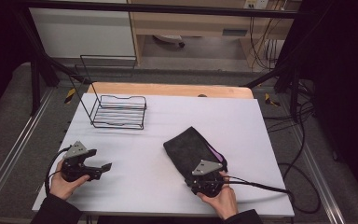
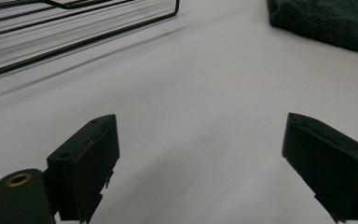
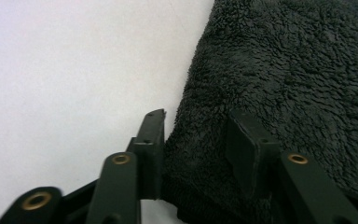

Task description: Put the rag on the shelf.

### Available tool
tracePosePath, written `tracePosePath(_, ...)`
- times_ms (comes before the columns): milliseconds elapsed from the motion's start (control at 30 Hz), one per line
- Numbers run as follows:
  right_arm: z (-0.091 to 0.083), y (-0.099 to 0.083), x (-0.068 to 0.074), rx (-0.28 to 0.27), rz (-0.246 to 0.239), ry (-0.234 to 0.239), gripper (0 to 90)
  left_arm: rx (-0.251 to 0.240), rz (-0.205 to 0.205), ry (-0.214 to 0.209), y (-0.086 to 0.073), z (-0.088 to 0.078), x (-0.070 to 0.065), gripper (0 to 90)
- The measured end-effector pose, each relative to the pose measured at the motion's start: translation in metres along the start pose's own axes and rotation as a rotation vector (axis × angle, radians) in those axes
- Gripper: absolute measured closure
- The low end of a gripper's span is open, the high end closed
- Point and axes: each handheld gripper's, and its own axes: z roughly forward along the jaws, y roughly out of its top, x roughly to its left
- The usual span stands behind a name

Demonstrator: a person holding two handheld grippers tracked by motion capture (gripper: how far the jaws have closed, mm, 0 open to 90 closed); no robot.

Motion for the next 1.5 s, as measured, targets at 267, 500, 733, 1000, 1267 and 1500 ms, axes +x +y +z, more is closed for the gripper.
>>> tracePosePath(267, -0.002, 0.002, -0.003, 0.015, -0.021, -0.030, 80.4, 0.003, 0.000, 0.000, 0.000, 0.000, 0.000, 11.0)
tracePosePath(500, -0.008, 0.007, -0.008, 0.006, 0.026, 0.009, 84.8, 0.003, -0.003, -0.001, 0.000, 0.000, 0.001, 11.2)
tracePosePath(733, -0.015, 0.017, -0.010, -0.031, 0.075, 0.043, 85.2, 0.002, -0.008, 0.002, 0.000, 0.000, 0.001, 11.4)
tracePosePath(1000, -0.006, 0.036, 0.005, -0.050, 0.106, 0.091, 85.2, 0.004, -0.010, 0.004, 0.000, 0.001, 0.001, 11.5)
tracePosePath(1267, 0.010, 0.054, 0.021, -0.057, 0.127, 0.129, 85.2, 0.005, -0.011, 0.004, 0.000, 0.000, 0.002, 11.4)
tracePosePath(1500, 0.024, 0.072, 0.038, -0.055, 0.112, 0.155, 85.4, 0.007, -0.010, 0.005, 0.000, 0.000, 0.002, 11.4)
